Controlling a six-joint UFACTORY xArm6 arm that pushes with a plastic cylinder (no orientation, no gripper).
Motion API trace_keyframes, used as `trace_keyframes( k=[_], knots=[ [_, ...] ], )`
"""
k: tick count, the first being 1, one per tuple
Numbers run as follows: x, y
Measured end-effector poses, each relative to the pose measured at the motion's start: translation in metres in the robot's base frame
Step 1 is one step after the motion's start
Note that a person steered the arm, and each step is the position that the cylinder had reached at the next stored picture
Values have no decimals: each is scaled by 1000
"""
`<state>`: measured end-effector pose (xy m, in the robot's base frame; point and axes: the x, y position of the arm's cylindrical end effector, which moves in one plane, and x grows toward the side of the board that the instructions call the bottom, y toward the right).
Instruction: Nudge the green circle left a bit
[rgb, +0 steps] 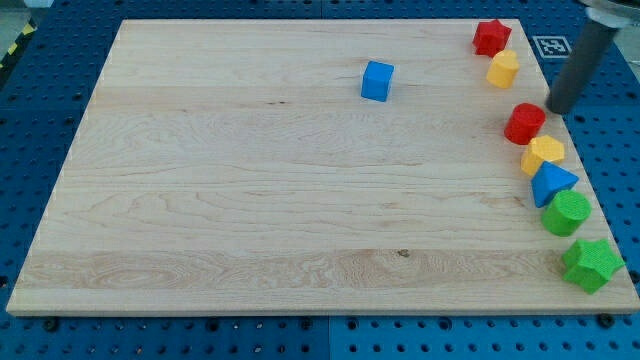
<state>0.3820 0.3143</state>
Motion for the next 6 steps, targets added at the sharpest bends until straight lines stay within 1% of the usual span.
trace_keyframes(
  k=[1, 2, 3, 4, 5, 6],
  knots=[
    [36, 30],
    [67, 31],
    [136, 18],
    [156, 11],
    [151, 6],
    [157, -18]
  ],
)
